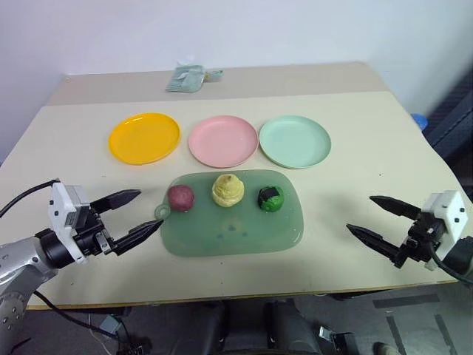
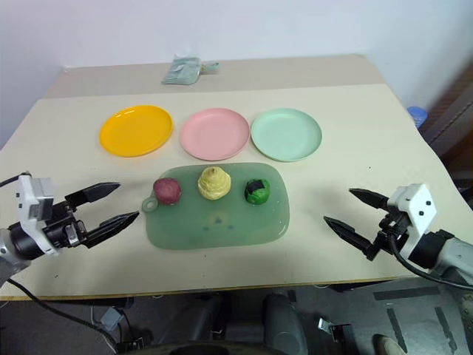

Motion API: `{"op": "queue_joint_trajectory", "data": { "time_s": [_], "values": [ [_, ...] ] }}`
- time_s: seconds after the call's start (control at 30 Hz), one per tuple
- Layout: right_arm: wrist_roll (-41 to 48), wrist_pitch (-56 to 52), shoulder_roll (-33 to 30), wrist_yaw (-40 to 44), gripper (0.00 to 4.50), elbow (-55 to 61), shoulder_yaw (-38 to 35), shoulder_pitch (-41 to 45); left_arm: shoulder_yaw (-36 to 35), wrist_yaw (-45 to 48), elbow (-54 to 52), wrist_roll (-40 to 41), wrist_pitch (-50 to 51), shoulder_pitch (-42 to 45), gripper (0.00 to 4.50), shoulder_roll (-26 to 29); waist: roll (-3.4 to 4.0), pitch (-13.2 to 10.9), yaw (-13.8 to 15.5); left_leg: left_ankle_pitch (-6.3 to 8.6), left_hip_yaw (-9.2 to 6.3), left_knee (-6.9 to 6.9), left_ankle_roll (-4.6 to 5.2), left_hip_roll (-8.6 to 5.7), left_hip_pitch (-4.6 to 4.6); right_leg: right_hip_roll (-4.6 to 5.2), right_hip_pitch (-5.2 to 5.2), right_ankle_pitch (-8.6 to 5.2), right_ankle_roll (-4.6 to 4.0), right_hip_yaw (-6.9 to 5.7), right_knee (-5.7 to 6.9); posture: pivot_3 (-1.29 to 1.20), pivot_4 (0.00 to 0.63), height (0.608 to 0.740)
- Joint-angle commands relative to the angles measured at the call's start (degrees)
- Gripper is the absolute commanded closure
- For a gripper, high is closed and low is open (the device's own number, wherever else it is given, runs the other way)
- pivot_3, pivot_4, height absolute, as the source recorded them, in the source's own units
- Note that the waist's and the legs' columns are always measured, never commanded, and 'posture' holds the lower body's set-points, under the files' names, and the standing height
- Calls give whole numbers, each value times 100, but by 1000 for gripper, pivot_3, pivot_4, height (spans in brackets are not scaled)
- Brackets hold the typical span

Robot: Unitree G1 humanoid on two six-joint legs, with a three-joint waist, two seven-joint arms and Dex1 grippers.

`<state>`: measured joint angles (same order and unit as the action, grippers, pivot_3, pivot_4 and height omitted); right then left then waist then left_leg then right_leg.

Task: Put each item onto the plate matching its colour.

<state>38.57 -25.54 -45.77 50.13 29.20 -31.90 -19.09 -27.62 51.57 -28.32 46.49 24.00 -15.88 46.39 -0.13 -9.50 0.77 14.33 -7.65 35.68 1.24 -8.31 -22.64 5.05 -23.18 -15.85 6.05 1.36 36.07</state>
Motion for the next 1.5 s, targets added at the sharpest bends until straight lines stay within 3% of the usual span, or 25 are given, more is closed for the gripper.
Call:
{"op": "queue_joint_trajectory", "data": {
  "time_s": [0.03,0.47,0.77,0.97,1.23,1.5],
  "values": [
    [107,-8,41,-53,50,299,-158,-15,-82,90,-131,-72,-56,-5,0,22,-1,-2,8,0,0,0,0,0,0,0,0,0,0,0,0,0,150,740],
    [405,-139,70,-141,50,699,614,669,347,-552,-120,-516,-51,478,0,-500,-2,-7,12,-1,0,6,1,0,-9,0,-4,1,2,-1,-1,0,150,740],
    [331,-111,104,398,50,259,2102,2505,1063,-2170,-339,-586,1177,1422,0,-796,-7,-10,13,-7,0,17,11,0,-9,-2,-4,13,23,-5,3,0,150,740],
    [-50,-53,282,548,50,-241,2884,3509,1564,-2679,-222,-916,1385,1870,0,-1122,-11,-11,12,-9,0,25,13,-1,-14,-3,-6,16,26,-6,5,0,150,740],
    [-276,-91,498,598,50,-658,3197,4200,1943,-3020,92,-1380,1659,2274,0,-1298,-11,-11,11,-13,0,25,8,-1,-16,-4,-12,17,27,-7,12,0,150,740],
    [-489,6,680,522,50,-790,3221,4256,2345,-3147,413,-1741,1788,2523,0,-1538,-11,-11,11,-14,0,31,7,-2,-16,-4,-12,19,27,-7,16,0,150,740]
  ]
}}
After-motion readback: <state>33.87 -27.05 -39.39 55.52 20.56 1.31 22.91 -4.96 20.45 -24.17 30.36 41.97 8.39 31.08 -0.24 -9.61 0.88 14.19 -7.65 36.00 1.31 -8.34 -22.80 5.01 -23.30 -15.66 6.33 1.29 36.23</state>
